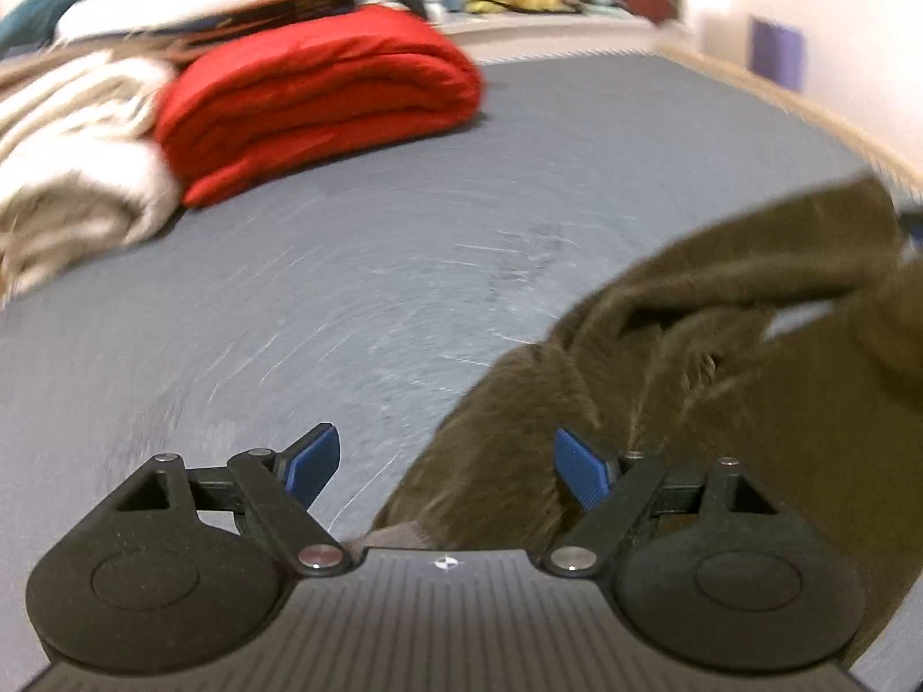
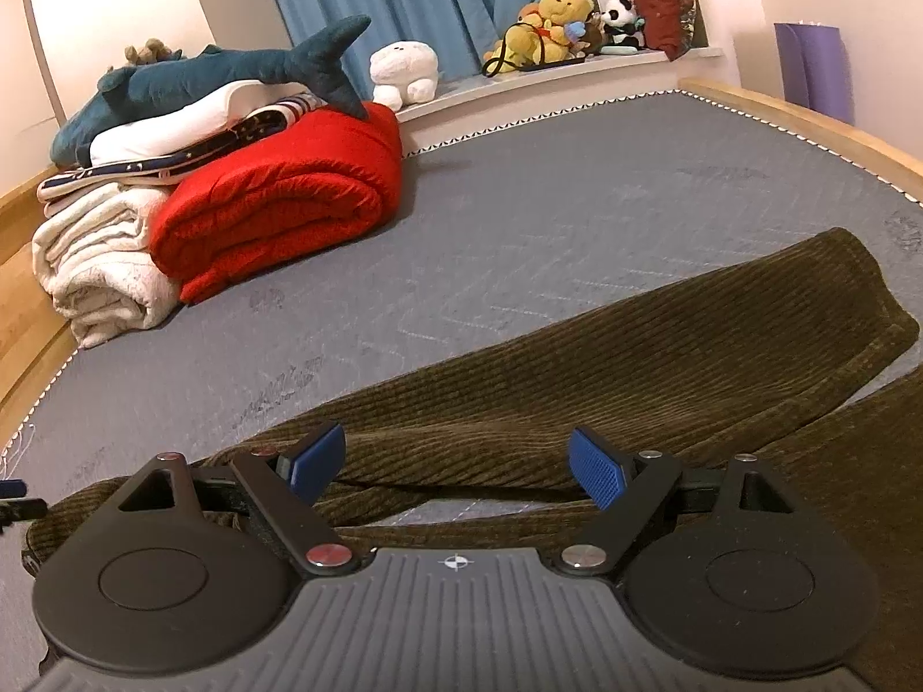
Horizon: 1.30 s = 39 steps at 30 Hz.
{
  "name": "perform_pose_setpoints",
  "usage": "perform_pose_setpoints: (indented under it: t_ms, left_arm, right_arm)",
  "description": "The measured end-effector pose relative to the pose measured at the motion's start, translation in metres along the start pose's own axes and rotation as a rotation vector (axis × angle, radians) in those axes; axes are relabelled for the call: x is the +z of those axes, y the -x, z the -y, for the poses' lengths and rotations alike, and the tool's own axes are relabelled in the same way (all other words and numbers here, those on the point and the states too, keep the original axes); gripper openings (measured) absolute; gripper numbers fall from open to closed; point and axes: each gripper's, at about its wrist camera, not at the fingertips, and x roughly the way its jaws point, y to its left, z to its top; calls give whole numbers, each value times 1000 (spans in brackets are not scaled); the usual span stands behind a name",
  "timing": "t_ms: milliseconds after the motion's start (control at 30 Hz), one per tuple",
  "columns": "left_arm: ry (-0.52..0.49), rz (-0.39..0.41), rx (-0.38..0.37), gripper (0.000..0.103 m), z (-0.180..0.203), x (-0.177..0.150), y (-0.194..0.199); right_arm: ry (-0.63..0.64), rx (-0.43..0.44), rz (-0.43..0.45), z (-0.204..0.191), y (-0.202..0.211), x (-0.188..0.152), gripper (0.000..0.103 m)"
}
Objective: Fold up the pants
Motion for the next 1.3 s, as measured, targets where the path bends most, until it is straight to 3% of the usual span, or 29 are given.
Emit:
perform_pose_setpoints:
  t_ms: [100, 200, 367, 433, 500, 567, 600, 700, 767, 933, 1033, 1133, 1167, 1233, 1267, 1300]
  left_arm:
    - [-68, 3, -39, 86, 25, 3, -10]
    - [-138, -9, -26, 86, 45, 4, -25]
    - [-109, -86, -7, 83, 46, 5, -61]
    - [-93, -111, 13, 67, 41, 3, -72]
    - [-57, -130, 15, 34, 34, 2, -78]
    - [7, -125, 43, 20, 22, 3, -82]
    - [51, -115, 41, 18, 14, 4, -78]
    - [228, -51, -13, 16, -14, 8, -56]
    - [284, 14, -60, 15, -27, 10, -29]
    - [250, 142, -161, 15, -37, -1, 39]
    - [207, 89, -209, 14, -34, -21, 52]
    - [188, -49, -276, 15, -25, -49, 45]
    - [150, -113, -280, 21, -15, -60, 38]
    - [83, -195, -188, 34, -1, -73, 30]
    - [88, -198, -133, 35, 1, -74, 32]
    - [113, -182, -123, 36, 0, -72, 38]
  right_arm:
    - [7, 1, -4, -2, -2, -1, 86]
    - [19, -13, -19, -2, -8, -3, 87]
    - [21, -44, -37, 4, -15, -4, 87]
    - [20, -58, -39, 8, -17, -5, 87]
    - [17, -76, -40, 12, -17, -6, 87]
    - [15, -92, -40, 17, -16, -8, 87]
    - [14, -102, -39, 20, -16, -9, 87]
    - [15, -128, -36, 28, -13, -11, 87]
    - [18, -155, -23, 34, -9, -11, 87]
    - [-74, -228, 66, 54, 11, -3, 86]
    - [-175, -283, 136, 70, 26, 2, 79]
    - [-300, -320, 176, 90, 35, 4, 66]
    - [-344, -323, 183, 96, 38, 4, 58]
    - [-424, -321, 191, 108, 40, 2, 52]
    - [-455, -319, 188, 113, 40, 1, 51]
    - [-479, -311, 183, 116, 40, 1, 51]
